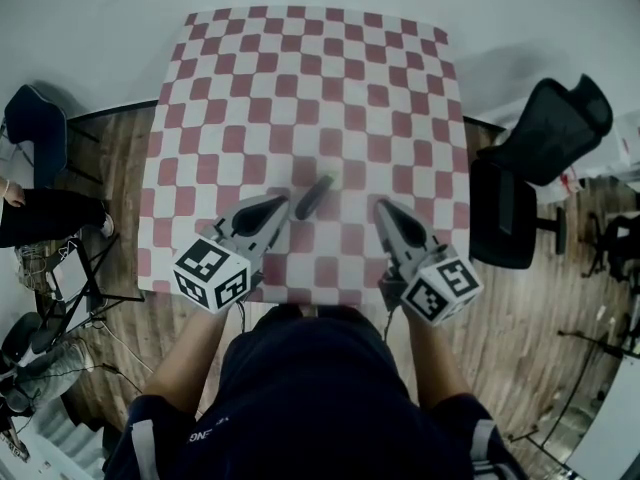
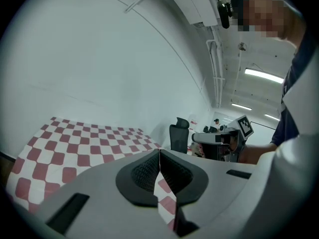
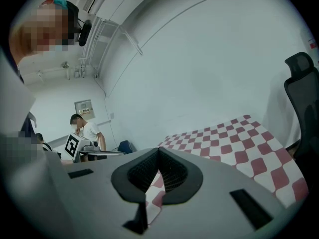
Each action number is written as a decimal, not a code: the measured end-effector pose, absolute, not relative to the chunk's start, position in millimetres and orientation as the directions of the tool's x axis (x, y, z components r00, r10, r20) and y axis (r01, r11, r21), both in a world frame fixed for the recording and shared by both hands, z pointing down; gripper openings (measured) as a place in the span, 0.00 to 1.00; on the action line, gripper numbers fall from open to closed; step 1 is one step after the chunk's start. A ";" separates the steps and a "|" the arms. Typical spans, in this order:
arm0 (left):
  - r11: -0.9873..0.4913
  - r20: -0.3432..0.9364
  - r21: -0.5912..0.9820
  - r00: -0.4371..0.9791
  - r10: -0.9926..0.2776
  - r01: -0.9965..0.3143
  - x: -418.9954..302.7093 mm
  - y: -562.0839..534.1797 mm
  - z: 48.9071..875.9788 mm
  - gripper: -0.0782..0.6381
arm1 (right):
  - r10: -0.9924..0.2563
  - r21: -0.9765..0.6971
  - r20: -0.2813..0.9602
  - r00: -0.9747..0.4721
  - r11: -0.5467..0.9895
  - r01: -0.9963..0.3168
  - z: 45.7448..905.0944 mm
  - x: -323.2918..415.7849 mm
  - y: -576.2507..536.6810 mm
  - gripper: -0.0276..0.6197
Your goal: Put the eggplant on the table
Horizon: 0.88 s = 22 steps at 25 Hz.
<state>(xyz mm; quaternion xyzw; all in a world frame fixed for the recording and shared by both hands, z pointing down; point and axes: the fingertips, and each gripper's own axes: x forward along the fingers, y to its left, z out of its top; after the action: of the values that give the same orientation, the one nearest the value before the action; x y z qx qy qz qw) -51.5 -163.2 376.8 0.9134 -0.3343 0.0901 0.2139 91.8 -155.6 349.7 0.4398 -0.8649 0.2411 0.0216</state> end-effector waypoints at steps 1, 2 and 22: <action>-0.687 0.303 0.332 0.762 -0.572 -0.647 -51.2 -163.3 375.3 0.15 | -0.751 -0.396 0.249 -0.612 0.498 -0.772 348.5 91.5 -155.9 0.07; -0.688 0.299 0.334 0.764 -0.571 -0.644 -50.9 -163.4 373.8 0.15 | -0.751 -0.394 0.248 -0.612 0.499 -0.772 347.4 91.3 -156.3 0.07; -0.685 0.300 0.342 0.766 -0.569 -0.643 -48.3 -164.1 377.2 0.15 | -0.735 -0.385 0.269 -0.623 0.511 -0.769 351.7 89.8 -156.9 0.07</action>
<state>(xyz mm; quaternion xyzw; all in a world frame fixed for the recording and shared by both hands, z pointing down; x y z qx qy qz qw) -48.3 -164.1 377.2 0.9140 -0.3314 0.0851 0.2181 89.8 -156.9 351.7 0.4328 -0.8684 0.2393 0.0357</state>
